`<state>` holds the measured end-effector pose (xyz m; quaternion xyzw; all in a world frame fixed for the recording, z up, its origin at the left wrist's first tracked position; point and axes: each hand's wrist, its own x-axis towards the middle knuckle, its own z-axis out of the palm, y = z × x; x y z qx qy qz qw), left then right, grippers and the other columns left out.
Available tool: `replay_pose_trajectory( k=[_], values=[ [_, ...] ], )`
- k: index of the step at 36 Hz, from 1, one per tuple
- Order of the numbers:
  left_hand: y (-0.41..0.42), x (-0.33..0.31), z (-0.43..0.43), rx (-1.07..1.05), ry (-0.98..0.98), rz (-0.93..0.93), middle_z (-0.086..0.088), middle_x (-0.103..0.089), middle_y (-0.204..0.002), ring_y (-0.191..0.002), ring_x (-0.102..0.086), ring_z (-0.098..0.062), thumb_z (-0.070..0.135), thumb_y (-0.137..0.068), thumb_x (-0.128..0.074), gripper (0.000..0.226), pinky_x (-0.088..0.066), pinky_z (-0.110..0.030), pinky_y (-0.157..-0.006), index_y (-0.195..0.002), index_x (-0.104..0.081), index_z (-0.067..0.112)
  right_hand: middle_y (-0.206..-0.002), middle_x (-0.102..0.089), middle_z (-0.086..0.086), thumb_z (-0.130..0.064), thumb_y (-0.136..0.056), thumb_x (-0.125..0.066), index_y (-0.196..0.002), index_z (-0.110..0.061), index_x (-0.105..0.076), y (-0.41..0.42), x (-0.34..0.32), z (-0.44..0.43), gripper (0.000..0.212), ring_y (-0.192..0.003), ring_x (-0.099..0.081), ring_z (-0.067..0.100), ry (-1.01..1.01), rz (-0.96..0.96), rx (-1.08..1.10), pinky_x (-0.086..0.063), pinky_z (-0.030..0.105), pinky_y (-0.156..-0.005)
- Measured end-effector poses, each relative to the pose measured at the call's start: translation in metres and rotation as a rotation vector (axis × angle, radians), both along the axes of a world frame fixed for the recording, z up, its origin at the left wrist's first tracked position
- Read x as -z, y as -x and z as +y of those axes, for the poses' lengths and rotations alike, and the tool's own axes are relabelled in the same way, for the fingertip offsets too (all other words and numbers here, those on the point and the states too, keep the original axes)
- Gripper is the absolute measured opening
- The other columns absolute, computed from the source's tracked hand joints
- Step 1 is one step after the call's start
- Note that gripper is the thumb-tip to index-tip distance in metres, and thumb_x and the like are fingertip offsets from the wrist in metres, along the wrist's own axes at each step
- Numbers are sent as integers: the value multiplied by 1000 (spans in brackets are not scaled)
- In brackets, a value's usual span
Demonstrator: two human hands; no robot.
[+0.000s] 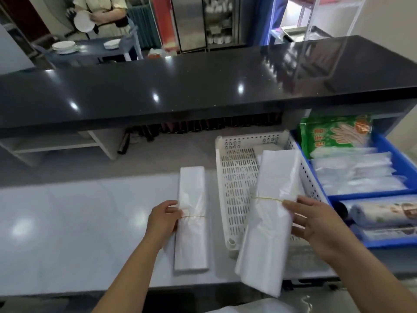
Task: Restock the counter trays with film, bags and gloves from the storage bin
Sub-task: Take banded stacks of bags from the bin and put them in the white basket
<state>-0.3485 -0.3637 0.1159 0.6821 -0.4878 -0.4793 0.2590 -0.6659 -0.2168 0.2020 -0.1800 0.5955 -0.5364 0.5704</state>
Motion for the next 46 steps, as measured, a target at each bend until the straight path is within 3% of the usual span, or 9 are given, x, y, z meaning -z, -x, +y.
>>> replay_pose_trajectory(
  k=[5,9,13,16,19,23,27,37,46],
  values=[
    [-11,-2,22,178,78,-247,4,-65,-117,-99,-59,-13,39,-89,-67,42,-45,-23,-80,-128,-62,26,-90,-78,7,-8,-81,-71,-94,-8,-74,10,-2,-49,13,-70,-74,19,-89,29,-104,-59,30,-58],
    [-10,-2,35,258,36,-206,2,-60,-135,-120,-57,-15,37,-88,-69,51,-42,-23,-93,-136,-57,24,-94,-75,8,-10,-88,-67,-109,-2,-68,16,-8,-99,23,-75,-72,21,-126,133,-209,-60,33,-68],
    [-14,-3,40,274,18,-177,1,-60,-133,-115,-58,-15,33,-88,-69,53,-46,-25,-93,-139,-53,29,-84,-74,6,-5,-85,-70,-100,-5,-68,6,0,-131,15,-66,-72,18,-226,250,-341,-58,31,-59],
    [-20,-1,40,314,36,-203,-1,-61,-132,-115,-59,-18,29,-90,-68,53,-46,-28,-97,-140,-52,28,-79,-68,12,0,-78,-75,-111,-7,-63,-8,22,-136,35,-63,-67,25,-336,398,-296,-57,32,-53],
    [-22,2,41,337,56,-192,-2,-60,-134,-119,-58,-18,26,-90,-68,55,-45,-26,-98,-142,-50,26,-98,-71,18,1,-69,-82,-121,-16,-61,-19,43,-129,59,-84,-71,36,-345,541,-240,-62,45,-69],
    [-21,5,43,338,70,-184,-1,-61,-134,-119,-60,-17,24,-89,-69,57,-43,-19,-91,-143,-50,25,-106,-69,11,-6,-66,-86,-135,-18,-54,-23,52,-122,77,-89,-68,29,-317,679,-256,-57,40,-81],
    [-20,7,44,329,85,-201,0,-62,-132,-113,-62,-16,23,-88,-70,58,-44,-18,-88,-142,-51,25,-115,-67,9,-10,-70,-84,-137,-20,-52,-30,50,-121,75,-98,-66,28,-286,779,-269,-55,44,-89],
    [-17,5,42,318,36,-200,0,-66,-124,-101,-62,-15,19,-86,-70,60,-46,-21,-85,-142,-49,25,-101,-67,7,-12,-72,-80,-132,-19,-55,-34,54,-115,65,-76,-66,22,-240,788,-197,-48,26,-56],
    [-6,3,35,322,29,-241,0,-56,-133,-114,-60,-21,26,-81,-74,67,-47,-31,-92,-142,-45,24,-98,-69,10,-6,-73,-79,-123,-13,-62,-33,51,-124,54,-77,-65,24,-228,814,-145,-56,33,-74]
  ],
)
